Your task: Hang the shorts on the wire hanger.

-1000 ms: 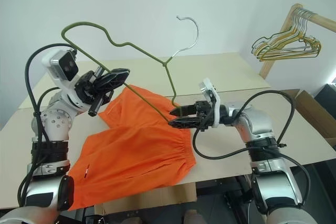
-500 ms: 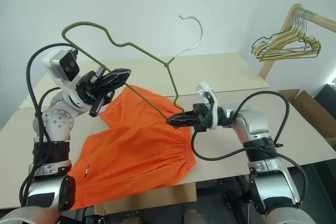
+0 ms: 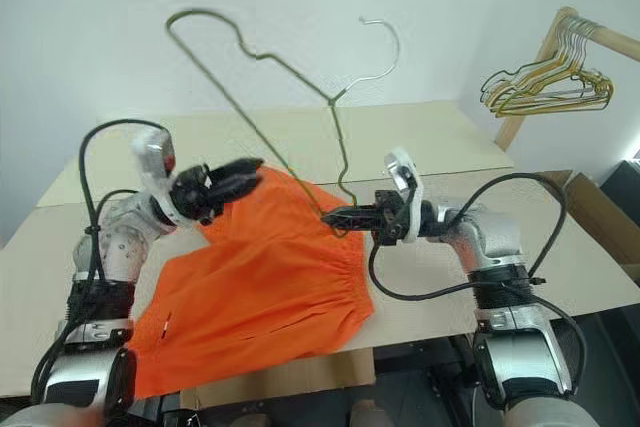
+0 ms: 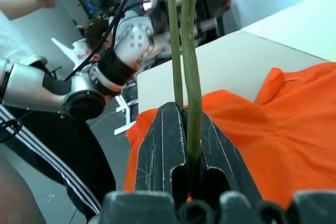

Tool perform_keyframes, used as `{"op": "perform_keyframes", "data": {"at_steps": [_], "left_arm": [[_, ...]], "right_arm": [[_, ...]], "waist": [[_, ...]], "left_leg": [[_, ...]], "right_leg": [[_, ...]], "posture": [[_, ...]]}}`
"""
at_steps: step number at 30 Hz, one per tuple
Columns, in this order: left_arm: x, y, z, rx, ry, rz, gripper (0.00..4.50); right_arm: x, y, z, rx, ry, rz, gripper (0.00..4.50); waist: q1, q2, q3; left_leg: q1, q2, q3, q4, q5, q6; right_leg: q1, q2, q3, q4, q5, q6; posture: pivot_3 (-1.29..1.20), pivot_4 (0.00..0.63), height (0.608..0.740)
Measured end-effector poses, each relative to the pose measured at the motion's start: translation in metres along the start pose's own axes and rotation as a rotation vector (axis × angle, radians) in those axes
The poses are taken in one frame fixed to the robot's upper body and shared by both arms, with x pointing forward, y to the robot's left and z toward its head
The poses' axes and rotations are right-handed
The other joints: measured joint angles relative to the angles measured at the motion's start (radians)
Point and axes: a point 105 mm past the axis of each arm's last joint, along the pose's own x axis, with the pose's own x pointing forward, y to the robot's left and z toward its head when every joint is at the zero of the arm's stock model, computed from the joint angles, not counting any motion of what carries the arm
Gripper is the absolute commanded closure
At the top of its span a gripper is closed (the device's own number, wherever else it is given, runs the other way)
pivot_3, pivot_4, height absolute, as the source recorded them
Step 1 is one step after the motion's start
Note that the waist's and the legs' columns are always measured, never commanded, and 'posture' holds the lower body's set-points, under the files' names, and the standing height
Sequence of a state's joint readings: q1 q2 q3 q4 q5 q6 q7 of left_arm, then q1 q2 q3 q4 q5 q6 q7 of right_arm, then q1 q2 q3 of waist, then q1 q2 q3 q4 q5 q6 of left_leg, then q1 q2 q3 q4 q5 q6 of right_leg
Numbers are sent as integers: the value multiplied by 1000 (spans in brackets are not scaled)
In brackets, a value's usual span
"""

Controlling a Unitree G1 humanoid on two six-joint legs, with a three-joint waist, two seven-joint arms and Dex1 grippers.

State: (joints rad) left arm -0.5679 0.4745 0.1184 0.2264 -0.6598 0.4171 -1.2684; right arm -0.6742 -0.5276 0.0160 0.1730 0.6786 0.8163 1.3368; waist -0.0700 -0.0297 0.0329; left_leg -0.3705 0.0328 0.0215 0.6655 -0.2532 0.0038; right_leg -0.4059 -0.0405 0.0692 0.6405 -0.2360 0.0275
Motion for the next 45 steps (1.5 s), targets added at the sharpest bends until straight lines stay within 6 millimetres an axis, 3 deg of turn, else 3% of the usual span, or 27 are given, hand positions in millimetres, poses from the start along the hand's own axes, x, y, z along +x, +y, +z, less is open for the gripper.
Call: {"op": "perform_keyframes", "data": {"at_steps": [4, 5, 8, 14, 20, 25, 37, 45], "left_arm": [[-23, 2, -31, 64, 211, 71, 164], [-26, 1, -39, 106, 290, 70, 75], [-34, -4, -51, 197, 441, 44, 75], [-37, -20, -47, 340, 547, -84, 75], [-36, -29, -54, 394, 599, -158, 75], [-34, -34, -55, 402, 599, -174, 75], [-34, -37, -59, 399, 599, -174, 75], [-36, -40, -65, 378, 603, -168, 75]], "right_arm": [[-46, 2, -16, 191, 57, -168, 4500], [-59, 3, -23, 246, 71, -223, 4500], [-84, 15, -45, 356, 137, -317, 4500], [-135, 50, -79, 644, 326, -434, 4500], [-168, 82, -106, 849, 424, -444, 4500], [-176, 88, -123, 911, 466, -465, 4500], [-195, 74, -128, 910, 455, -569, 4500], [-187, 79, -134, 908, 498, -516, 4500]], "waist": [[6, 0, 0], [7, 0, 0], [10, 1, 1], [3, 3, 2], [-3, 3, 2], [-2, 4, 2], [3, 4, 3], [3, 4, 2]], "left_leg": [[-1, 0, 1, 0, -1, 1], [-2, 0, 1, 0, -1, 2], [-2, 0, 2, 0, -2, 2], [0, 0, 5, 0, -2, 3], [2, 1, 6, 0, -2, 3], [2, 1, 7, 0, -2, 3], [1, 1, 6, 1, -2, 3], [2, 1, 6, 1, -2, 3]], "right_leg": [[-1, -1, 0, -1, 0, 0], [-1, -1, 0, -2, 0, 0], [-1, -2, 0, -3, -1, 1], [0, -2, 1, -3, -5, 7], [0, -2, 3, -2, -6, 8], [0, -2, 3, -2, -6, 9], [0, -2, 3, -2, -6, 9], [0, -2, 3, -1, -6, 9]], "posture": [[-47, 0, 740], [-49, 0, 740], [-65, 0, 740], [-57, 0, 740], [-55, 0, 740], [-50, 0, 740], [-45, 0, 740], [-39, 0, 740]]}}
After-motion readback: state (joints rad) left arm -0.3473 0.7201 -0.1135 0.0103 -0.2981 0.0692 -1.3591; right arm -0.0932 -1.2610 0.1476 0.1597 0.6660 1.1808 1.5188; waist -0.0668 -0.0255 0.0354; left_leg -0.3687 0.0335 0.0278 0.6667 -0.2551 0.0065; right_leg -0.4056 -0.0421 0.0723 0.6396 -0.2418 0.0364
